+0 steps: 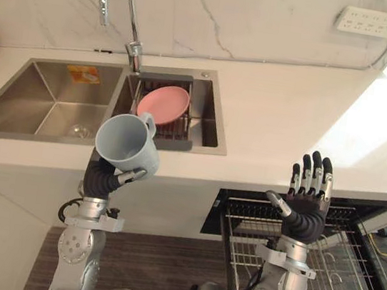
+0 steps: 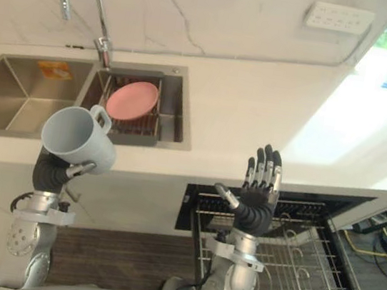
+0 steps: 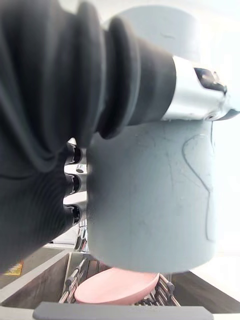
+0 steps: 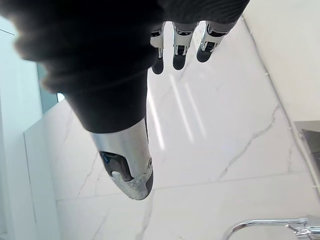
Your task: Walk over to the sink, pick up the cup, carry it to the dishwasher, place the cup inside the dishwasher, then close the dishwasher door
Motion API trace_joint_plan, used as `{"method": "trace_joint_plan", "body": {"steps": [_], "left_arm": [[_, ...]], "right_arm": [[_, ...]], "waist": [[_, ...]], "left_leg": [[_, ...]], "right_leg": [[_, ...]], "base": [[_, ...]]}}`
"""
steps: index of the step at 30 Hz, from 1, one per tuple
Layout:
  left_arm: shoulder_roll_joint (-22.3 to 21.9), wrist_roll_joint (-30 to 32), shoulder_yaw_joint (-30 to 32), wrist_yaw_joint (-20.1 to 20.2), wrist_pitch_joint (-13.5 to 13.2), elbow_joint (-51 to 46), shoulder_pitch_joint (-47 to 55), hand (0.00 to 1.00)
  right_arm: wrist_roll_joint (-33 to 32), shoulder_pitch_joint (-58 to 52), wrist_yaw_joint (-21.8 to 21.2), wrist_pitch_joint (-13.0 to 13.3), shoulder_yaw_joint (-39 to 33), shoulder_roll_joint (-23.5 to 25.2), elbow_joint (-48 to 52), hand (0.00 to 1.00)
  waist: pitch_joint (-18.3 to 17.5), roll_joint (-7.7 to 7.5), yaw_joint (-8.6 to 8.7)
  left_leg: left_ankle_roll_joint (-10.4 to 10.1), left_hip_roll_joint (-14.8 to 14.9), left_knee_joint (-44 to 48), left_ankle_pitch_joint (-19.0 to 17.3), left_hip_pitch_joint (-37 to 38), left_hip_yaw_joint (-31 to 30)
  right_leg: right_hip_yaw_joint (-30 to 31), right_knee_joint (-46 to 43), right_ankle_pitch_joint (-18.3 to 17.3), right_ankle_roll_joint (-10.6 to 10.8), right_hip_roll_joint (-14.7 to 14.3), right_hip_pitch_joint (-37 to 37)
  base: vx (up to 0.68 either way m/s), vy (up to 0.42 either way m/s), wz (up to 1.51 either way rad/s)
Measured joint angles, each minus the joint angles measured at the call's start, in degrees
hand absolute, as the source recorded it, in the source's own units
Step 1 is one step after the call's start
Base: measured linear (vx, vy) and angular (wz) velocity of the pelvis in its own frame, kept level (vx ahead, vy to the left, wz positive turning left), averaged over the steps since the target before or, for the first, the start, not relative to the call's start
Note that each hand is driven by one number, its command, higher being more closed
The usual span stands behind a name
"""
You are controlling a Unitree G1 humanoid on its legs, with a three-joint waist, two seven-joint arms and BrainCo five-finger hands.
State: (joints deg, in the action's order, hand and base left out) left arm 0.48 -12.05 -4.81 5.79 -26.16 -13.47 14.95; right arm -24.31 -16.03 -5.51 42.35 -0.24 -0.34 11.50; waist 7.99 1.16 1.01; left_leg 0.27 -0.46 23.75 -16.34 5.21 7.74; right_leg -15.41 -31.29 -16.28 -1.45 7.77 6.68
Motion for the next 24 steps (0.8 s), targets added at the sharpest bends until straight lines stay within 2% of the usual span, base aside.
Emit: {"method": "trace_joint_plan", "body": {"steps": [1, 9, 12, 14, 15, 16, 17, 19, 20, 21, 22, 23, 24], "left_arm": [[0.01, 0.02, -0.02, 0.00, 0.00, -0.02, -0.12, 1.00], [0.05, 1.29, -0.59, 0.41, 0.09, -0.65, -0.10, 1.00], [0.03, 2.25, -0.73, 0.48, 0.16, -0.65, 0.05, 1.00], [0.01, 2.28, -0.87, 0.81, 0.37, -0.65, 0.67, 1.00], [0.02, 2.29, -0.88, 0.92, 0.56, -0.66, 1.22, 1.00], [0.09, 2.27, -0.86, 1.31, 0.67, -0.65, 1.97, 1.00], [0.07, 2.27, -0.88, 2.12, 0.69, -0.60, 2.59, 1.00], [0.10, 2.31, -1.09, 2.46, 0.75, -0.42, 3.36, 1.00], [0.09, 2.27, -1.16, 2.44, 0.79, -0.37, 4.23, 1.00], [0.09, 2.23, -1.17, 2.46, 0.79, -0.20, 4.51, 1.00], [0.04, 2.14, -1.18, 2.57, 0.79, 0.75, 4.54, 1.00], [-0.20, 2.11, -1.39, 2.85, 0.79, 1.25, 4.63, 1.00], [-0.44, 2.10, -1.52, 3.10, 0.79, 1.25, 4.64, 1.00]], "right_arm": [[0.04, -0.40, 0.43, -0.01, 0.03, 0.04, 1.16, 0.00], [1.17, -1.81, 0.74, 0.18, -0.53, 1.39, 1.58, 0.00], [0.92, -1.84, 0.62, 0.20, -0.66, 1.81, 1.58, 0.00], [0.53, -1.83, 0.50, 0.21, -0.58, 1.89, 1.59, 0.00], [0.51, -1.79, 0.51, 0.28, -0.59, 1.84, 1.59, 0.00], [0.52, -1.57, 0.58, 0.41, -0.49, 1.94, 1.58, 0.00], [0.52, -1.50, 0.67, 0.48, -0.28, 1.91, 1.48, 0.00], [0.53, -1.46, 0.78, 0.49, 0.19, 1.85, 0.89, 0.00], [0.60, -1.24, 0.96, 0.50, 0.76, 1.76, 0.88, 0.00], [0.65, -1.06, 1.04, 0.50, 0.87, 1.65, 0.81, 0.00], [0.75, -0.73, 1.24, 0.56, 0.85, 1.13, 0.19, 0.00], [1.37, -0.32, 2.34, 0.65, 0.71, -0.33, -1.67, 0.00], [1.55, -0.36, 2.62, 0.59, 0.52, -0.78, -1.83, 0.00]], "waist": [[0.00, 0.07, -0.27], [-0.25, -0.06, -0.57], [-0.35, 0.10, -0.60], [-0.70, 0.26, -0.60], [-1.23, 0.06, -0.65], [-1.81, 0.14, -0.87], [-2.21, -0.33, -1.05], [-2.81, -1.31, -1.11], [-3.26, -2.06, -1.16], [-3.36, -2.20, -1.15], [-3.49, -2.12, -1.07], [-4.37, -0.63, -0.79], [-4.78, 0.10, -0.71]], "left_leg": [[0.00, -0.24, 0.67, 0.00, -0.53, 0.01], [0.06, -0.44, 1.36, -0.04, -1.23, 0.02], [0.04, -0.16, 5.16, -0.03, -3.05, 0.18], [-1.13, 0.56, 10.65, 0.65, -5.89, 0.73], [-0.96, 1.23, 12.74, 0.51, -7.08, 1.56], [0.55, 2.66, 13.06, -1.48, -7.28, 2.74], [0.64, 4.15, 11.94, -3.17, -7.28, 3.07], [0.68, 5.27, 8.83, -3.47, -7.31, 2.14], [0.61, 5.85, 5.25, -2.62, -7.48, -0.11], [0.82, 6.18, 3.93, -1.69, -7.48, -0.78], [1.06, 6.75, 0.51, 1.05, -7.36, -1.86], [2.93, 8.04, -6.23, 10.22, -7.05, -1.93], [3.60, 8.46, -7.23, 14.68, -7.07, -2.19]], "right_leg": [[0.38, 0.87, -0.48, 0.60, 0.12, -0.34], [0.23, 1.38, -0.59, 1.01, 0.42, -0.43], [0.34, 1.65, -0.88, 0.79, 0.39, -0.35], [0.64, 2.35, -0.60, 0.86, 0.32, -0.60], [0.85, 2.97, -0.07, 0.41, 0.45, -0.55], [1.48, 3.36, 0.18, 0.39, 0.62, -0.73], [2.66, 3.46, 0.25, 0.58, 1.47, -0.78], [4.43, 4.12, 0.62, 1.61, 3.17, -0.70], [6.94, 4.82, 1.05, 2.77, 5.10, -0.38], [7.80, 5.19, 1.24, 3.30, 5.95, -0.38], [9.64, 6.25, 1.79, 4.92, 7.48, -0.60], [10.95, 7.02, 2.35, 7.73, 8.73, -0.30], [11.04, 7.19, 2.66, 8.75, 8.82, -0.13]], "base": [[0.00, 0.045, -0.01], [-0.05, 0.024, 0.06], [-0.06, 0.009, 0.00], [-0.05, 0.058, -0.09], [-0.02, 0.128, -0.21], [-0.02, 0.182, -0.33], [-0.01, 0.216, -0.39], [-0.01, 0.202, -0.38], [0.00, 0.233, -0.43], [0.00, 0.387, -0.53], [0.00, 0.467, -0.44], [0.00, 0.400, -0.33], [0.01, 0.454, -0.31]]}}
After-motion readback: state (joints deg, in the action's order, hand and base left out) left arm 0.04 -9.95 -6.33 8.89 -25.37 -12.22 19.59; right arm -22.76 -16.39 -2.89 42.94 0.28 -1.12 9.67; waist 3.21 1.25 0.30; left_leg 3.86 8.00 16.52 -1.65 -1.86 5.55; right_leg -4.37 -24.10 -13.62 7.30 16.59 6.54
